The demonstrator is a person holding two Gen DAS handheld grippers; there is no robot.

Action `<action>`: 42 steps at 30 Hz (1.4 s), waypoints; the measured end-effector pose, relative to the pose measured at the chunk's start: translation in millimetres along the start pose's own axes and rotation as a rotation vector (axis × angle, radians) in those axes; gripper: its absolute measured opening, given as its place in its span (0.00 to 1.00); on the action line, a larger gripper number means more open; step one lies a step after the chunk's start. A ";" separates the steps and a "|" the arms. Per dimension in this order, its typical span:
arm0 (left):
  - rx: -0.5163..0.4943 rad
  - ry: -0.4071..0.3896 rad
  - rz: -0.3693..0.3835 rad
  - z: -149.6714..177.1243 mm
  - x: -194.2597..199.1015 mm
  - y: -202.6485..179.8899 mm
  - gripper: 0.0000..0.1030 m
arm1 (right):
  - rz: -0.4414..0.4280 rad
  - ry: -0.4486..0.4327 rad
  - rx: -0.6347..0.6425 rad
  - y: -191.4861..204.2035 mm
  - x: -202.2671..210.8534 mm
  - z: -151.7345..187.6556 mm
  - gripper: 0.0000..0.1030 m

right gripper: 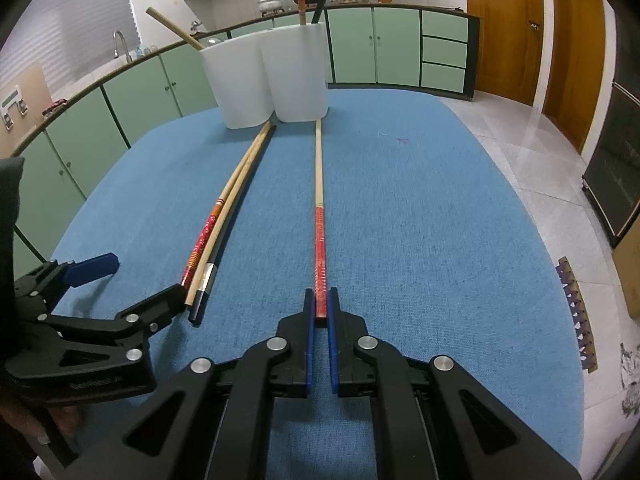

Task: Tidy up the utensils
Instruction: 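Grasp a red-tipped chopstick with the right tool while the left tool grasps a red-patterned chopstick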

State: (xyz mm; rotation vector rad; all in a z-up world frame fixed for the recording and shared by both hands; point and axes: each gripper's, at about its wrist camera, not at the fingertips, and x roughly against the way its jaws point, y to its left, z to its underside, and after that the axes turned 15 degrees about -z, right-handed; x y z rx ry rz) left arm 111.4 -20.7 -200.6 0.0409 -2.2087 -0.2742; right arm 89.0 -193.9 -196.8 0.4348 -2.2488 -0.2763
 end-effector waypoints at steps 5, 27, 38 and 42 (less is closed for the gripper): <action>0.034 0.003 -0.014 -1.0 0.8 12.1 0.73 | -0.012 -0.001 -0.008 -1.4 0.0 0.1 0.06; 0.034 -0.023 0.004 -0.9 2.9 -1.6 0.45 | -0.087 0.009 0.027 3.9 4.5 7.6 0.18; 0.048 -0.026 0.016 -1.4 2.1 -2.4 0.38 | -0.029 0.018 0.027 5.5 -3.6 1.1 0.16; 0.049 -0.029 0.045 -1.9 3.5 -5.7 0.12 | -0.030 0.010 -0.004 -1.1 -3.8 0.1 0.06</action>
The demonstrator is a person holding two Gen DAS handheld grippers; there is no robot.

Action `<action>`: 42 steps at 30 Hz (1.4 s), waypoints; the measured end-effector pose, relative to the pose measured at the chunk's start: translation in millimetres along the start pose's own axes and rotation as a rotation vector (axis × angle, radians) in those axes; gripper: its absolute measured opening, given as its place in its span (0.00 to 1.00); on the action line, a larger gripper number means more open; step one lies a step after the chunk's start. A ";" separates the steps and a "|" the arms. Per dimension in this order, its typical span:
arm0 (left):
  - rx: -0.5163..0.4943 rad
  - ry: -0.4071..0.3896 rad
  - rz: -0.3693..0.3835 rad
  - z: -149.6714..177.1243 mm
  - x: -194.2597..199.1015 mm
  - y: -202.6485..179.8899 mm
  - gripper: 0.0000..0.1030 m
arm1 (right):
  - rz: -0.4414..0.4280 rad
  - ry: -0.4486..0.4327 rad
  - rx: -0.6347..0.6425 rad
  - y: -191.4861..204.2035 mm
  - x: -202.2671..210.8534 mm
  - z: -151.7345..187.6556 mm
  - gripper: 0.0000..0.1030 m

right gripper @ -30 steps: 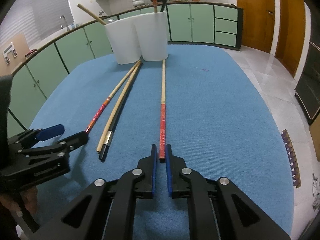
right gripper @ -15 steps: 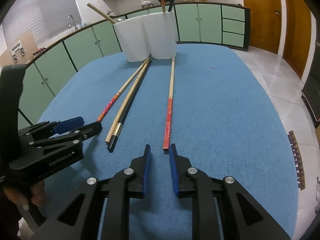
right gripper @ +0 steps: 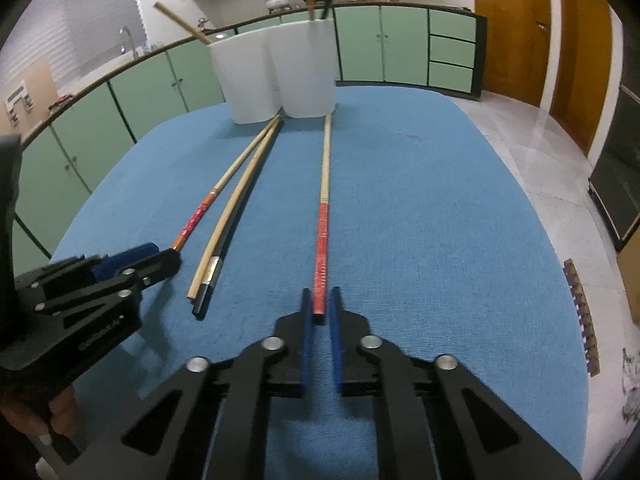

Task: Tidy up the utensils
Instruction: 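Grasp a red-tipped chopstick with the right tool while the left tool grasps a red-patterned chopstick, then lift both chopsticks and carry them above the white caddy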

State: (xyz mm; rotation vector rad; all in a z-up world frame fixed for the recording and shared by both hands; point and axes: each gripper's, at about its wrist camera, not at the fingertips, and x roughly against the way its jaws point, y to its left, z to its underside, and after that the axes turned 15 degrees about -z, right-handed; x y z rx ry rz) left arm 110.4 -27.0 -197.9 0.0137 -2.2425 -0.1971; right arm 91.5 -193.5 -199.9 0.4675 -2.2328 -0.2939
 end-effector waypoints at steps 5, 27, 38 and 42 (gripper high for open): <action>0.015 0.008 0.038 -1.3 2.6 5.4 0.05 | -0.011 -0.012 -0.003 -0.5 4.3 -0.5 0.06; 0.040 -0.366 0.102 -103.1 146.6 64.1 0.05 | -0.030 -0.214 0.248 48.8 127.0 -110.7 0.05; 0.008 -0.455 0.127 -151.1 176.5 69.8 0.05 | -0.149 -0.192 0.377 83.0 152.7 -180.5 0.05; 0.019 -0.509 0.124 -168.2 190.4 76.1 0.05 | -0.161 -0.228 0.412 91.6 169.8 -203.4 0.05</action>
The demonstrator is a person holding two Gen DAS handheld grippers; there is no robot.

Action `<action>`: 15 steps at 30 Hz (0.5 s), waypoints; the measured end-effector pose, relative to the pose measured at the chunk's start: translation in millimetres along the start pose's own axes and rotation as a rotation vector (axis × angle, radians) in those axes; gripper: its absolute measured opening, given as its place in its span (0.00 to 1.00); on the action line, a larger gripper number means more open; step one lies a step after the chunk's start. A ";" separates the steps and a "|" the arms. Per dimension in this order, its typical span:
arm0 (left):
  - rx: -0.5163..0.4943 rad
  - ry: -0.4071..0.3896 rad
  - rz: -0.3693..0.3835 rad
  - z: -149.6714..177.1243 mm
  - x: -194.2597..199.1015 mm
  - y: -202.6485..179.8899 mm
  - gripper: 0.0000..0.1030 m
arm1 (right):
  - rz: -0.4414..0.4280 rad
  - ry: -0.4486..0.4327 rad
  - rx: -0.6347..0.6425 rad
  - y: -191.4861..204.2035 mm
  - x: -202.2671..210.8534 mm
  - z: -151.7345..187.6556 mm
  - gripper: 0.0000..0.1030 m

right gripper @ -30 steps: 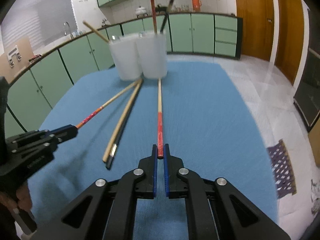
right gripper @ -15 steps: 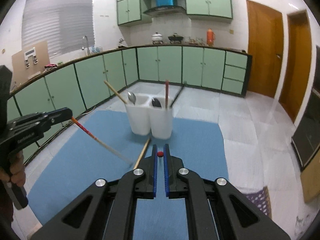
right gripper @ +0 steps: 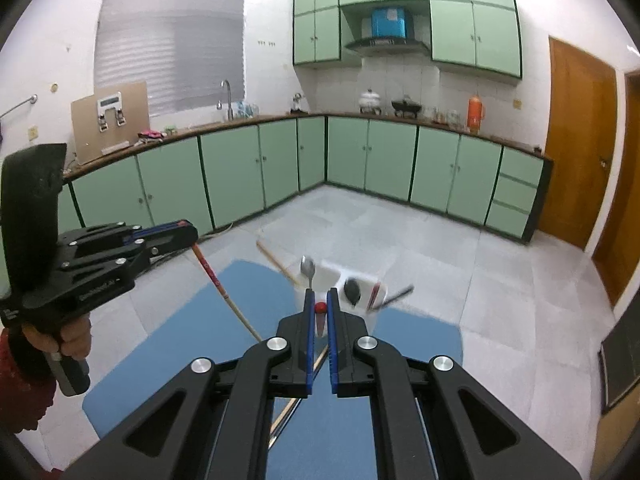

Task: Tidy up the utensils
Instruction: 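Lift both chopsticks and carry them above the white caddy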

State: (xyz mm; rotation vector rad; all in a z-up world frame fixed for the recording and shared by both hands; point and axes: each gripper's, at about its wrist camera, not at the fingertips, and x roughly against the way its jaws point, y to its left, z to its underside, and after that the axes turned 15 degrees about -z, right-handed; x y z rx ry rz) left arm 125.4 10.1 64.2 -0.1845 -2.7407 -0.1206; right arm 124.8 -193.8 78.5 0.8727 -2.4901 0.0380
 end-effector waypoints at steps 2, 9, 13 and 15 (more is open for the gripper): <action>0.013 -0.037 0.001 -15.4 1.3 1.8 0.05 | 0.014 -0.024 0.017 -2.1 5.7 -14.6 0.05; 0.015 -0.138 -0.034 -69.0 -18.7 -9.9 0.05 | 0.073 -0.020 0.041 -21.0 -8.8 -52.1 0.05; 0.014 -0.126 -0.045 -80.5 -49.0 -19.7 0.05 | 0.092 0.033 0.015 -42.0 -38.6 -58.9 0.05; 0.003 -0.108 -0.066 -77.8 -70.0 -26.6 0.05 | 0.093 0.062 -0.001 -51.4 -56.4 -59.0 0.05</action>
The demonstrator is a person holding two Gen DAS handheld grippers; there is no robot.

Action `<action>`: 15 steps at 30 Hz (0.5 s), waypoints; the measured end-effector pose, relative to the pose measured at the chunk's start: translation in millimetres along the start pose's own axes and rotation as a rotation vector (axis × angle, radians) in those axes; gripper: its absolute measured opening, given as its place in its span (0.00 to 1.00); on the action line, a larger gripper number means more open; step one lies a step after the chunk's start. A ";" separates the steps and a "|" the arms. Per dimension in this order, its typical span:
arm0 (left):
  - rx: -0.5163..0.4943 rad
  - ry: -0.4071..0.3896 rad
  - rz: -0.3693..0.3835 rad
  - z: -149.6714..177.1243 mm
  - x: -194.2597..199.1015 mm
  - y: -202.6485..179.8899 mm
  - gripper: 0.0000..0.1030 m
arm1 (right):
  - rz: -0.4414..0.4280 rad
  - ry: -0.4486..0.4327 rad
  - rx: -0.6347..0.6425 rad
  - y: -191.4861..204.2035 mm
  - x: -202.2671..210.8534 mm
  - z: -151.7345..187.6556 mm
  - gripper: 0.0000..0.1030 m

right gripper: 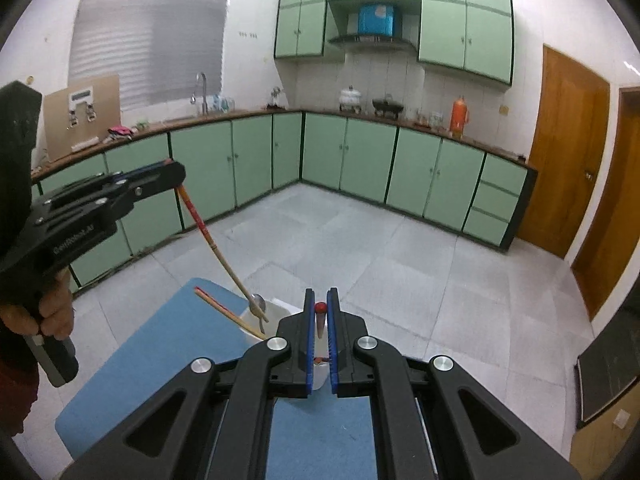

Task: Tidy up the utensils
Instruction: 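Lift both chopsticks and carry them above the white caddy, then drop both chopsticks into the caddy by opening both tools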

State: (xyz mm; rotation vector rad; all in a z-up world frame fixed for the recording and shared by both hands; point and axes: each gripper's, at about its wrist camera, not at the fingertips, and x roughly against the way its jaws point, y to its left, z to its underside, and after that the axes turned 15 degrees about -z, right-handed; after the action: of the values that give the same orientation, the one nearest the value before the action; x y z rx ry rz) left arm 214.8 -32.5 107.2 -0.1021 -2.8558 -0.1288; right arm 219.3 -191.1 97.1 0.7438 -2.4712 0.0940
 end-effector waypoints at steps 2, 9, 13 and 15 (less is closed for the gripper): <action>-0.018 0.015 -0.017 5.8 -16.1 -2.0 0.05 | -0.001 0.027 -0.013 -6.9 -19.3 1.0 0.05; -0.071 0.108 -0.049 37.9 -64.8 -8.0 0.05 | -0.009 0.089 -0.037 -18.0 -61.6 6.7 0.06; -0.070 0.147 -0.056 48.7 -82.6 0.8 0.06 | -0.008 0.118 -0.048 -22.3 -76.8 11.8 0.06; -0.076 0.162 -0.058 53.3 -88.7 5.4 0.06 | -0.012 0.133 -0.054 -25.4 -82.9 14.5 0.06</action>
State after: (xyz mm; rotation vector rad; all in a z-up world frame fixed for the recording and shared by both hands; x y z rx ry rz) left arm 285.7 -27.0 31.8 -0.0224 -2.6933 -0.2463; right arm 283.2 -175.1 38.9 0.7062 -2.3335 0.0702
